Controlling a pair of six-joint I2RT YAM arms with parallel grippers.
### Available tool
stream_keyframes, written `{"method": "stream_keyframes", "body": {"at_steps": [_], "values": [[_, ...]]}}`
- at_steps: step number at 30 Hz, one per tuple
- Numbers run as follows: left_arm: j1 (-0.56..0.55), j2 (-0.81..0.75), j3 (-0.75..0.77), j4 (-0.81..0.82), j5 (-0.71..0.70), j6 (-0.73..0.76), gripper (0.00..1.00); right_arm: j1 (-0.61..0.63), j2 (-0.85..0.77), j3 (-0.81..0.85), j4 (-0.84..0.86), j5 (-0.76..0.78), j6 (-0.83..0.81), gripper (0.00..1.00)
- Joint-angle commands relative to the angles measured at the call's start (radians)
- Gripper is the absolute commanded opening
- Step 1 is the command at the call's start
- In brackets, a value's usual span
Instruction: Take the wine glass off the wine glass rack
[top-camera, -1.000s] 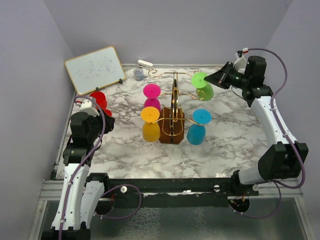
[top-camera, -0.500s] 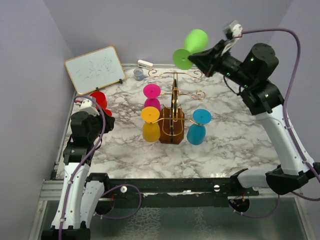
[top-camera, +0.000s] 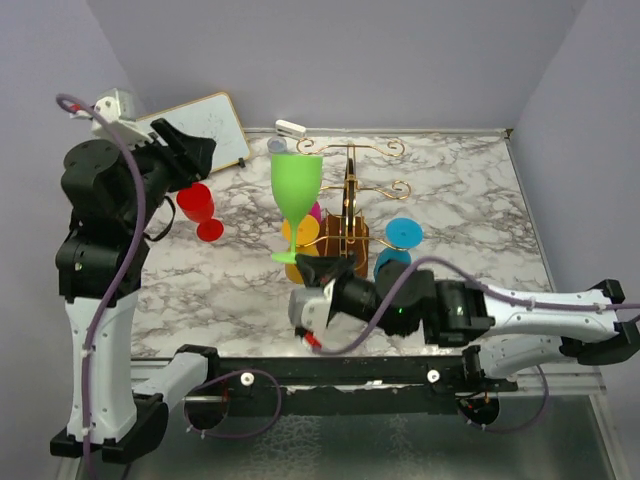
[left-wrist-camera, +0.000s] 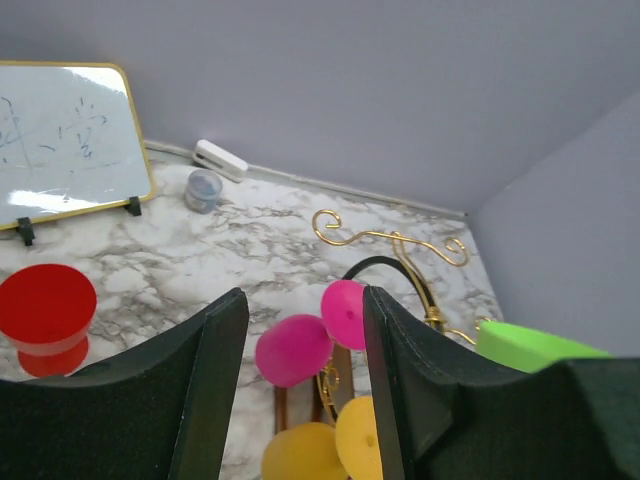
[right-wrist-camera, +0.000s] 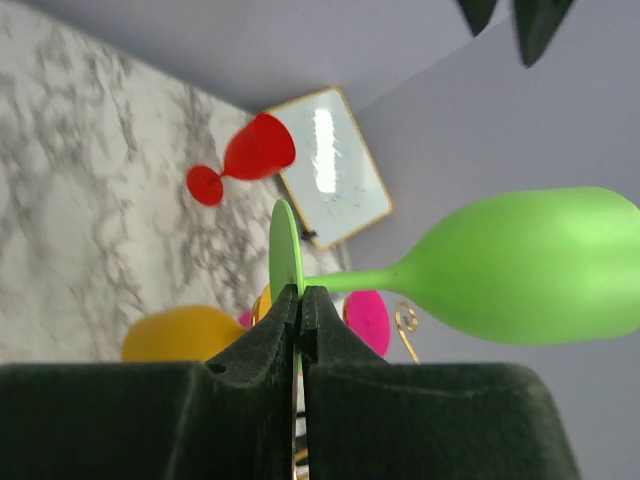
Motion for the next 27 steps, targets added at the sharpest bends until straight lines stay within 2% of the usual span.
{"method": "stream_keyframes", "body": {"at_steps": [1,4,6,9,12,18,27], "values": [[-0.007,-0.060,0.014,-0.084,0.096,-0.164,0.53,0.182,-0.078,-0.216,0.255,0.370,-0.451,0.01],[-0.008,-0.078,0.021,-0.103,0.206,-0.212,0.53,0.239,-0.087,-0.282,0.255,0.396,-0.501,0.01],[-0.008,-0.086,0.006,-0.117,0.330,-0.232,0.53,0.253,-0.079,-0.319,0.222,0.403,-0.509,0.01],[-0.008,-0.101,-0.033,-0.149,0.443,-0.237,0.53,0.265,-0.070,-0.418,0.283,0.418,-0.602,0.01],[-0.008,-0.119,-0.034,-0.222,0.454,-0.211,0.53,0.273,-0.061,-0.496,0.353,0.422,-0.668,0.01],[-0.008,-0.161,-0.017,-0.320,0.465,-0.165,0.53,0.291,-0.038,-0.566,0.384,0.444,-0.681,0.01],[-0.007,-0.257,-0.195,-0.348,0.516,-0.144,0.53,0.310,0.017,-0.643,0.505,0.439,-0.736,0.01]]}}
